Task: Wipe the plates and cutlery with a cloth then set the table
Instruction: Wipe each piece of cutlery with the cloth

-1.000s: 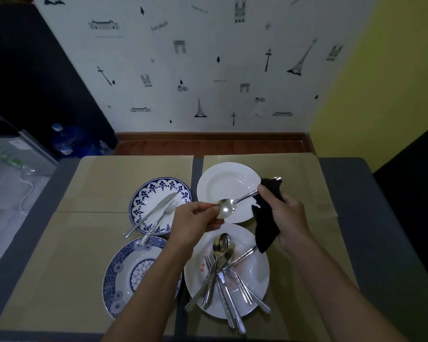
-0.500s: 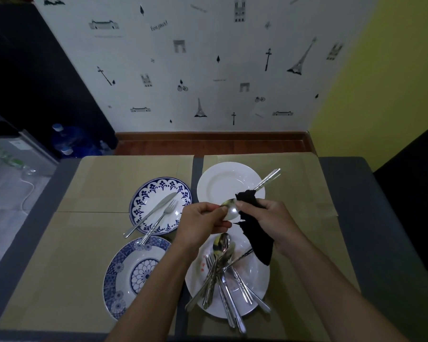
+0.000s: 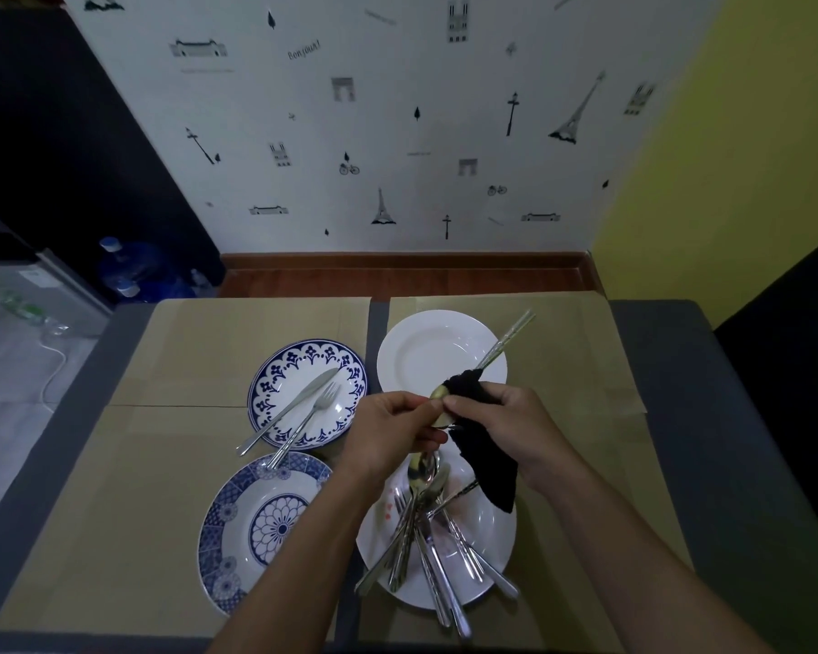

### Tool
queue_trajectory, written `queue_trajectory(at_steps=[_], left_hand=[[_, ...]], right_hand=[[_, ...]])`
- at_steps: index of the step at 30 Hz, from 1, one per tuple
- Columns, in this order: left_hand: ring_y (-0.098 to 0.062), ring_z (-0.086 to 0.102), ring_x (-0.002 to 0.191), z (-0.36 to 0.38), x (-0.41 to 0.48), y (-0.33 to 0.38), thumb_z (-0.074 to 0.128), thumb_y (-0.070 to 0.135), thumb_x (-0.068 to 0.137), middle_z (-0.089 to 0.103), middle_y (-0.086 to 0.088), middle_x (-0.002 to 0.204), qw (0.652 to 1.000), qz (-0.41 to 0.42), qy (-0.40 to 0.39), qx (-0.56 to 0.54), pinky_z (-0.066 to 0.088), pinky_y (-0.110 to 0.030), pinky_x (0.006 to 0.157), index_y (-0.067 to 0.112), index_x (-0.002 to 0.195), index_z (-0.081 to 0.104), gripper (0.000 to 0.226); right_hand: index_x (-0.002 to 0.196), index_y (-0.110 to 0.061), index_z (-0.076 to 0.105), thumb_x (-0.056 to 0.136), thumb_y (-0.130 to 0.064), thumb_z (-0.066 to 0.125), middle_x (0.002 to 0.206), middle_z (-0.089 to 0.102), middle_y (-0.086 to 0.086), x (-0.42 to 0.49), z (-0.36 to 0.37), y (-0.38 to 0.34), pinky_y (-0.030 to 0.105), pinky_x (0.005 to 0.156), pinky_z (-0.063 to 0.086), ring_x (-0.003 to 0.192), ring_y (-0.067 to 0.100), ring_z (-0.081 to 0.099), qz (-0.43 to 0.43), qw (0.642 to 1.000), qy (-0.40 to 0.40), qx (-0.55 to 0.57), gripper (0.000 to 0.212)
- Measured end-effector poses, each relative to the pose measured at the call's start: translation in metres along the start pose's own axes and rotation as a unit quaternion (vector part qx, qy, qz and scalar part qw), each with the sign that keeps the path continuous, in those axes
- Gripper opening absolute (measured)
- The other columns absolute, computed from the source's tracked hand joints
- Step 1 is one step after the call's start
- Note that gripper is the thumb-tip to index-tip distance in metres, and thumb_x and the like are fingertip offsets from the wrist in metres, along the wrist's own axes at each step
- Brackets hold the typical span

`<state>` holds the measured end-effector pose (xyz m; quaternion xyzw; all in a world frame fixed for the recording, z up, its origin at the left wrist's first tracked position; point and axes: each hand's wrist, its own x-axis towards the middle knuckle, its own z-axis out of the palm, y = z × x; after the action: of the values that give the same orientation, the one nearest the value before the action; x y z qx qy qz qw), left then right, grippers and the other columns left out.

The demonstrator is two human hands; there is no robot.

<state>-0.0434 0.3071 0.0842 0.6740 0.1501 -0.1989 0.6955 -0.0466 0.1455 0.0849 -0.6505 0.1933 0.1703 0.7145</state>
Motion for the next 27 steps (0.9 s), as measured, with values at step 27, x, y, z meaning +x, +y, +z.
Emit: queue_trajectory(at_steps=[27], left_hand=[[-0.019,0.069,0.068,-0.0009,-0.0023,-0.0012,0.062,0.008,0.097,0.074,-0.018,0.082,0.996,0.073,-0.044,0.004,0.058,-0.027,0.068,-0.001,0.096,0.077,0.017]], right_hand=[[0.086,-0.005,0.079,0.094,-0.028,0.075,0.078,0.077,0.016,-0.0013,0.0039,-0.0011,0.044,0.068,0.061,0.064,0.028,0.070,0.003,0.999,0.052,0.007,0.025]])
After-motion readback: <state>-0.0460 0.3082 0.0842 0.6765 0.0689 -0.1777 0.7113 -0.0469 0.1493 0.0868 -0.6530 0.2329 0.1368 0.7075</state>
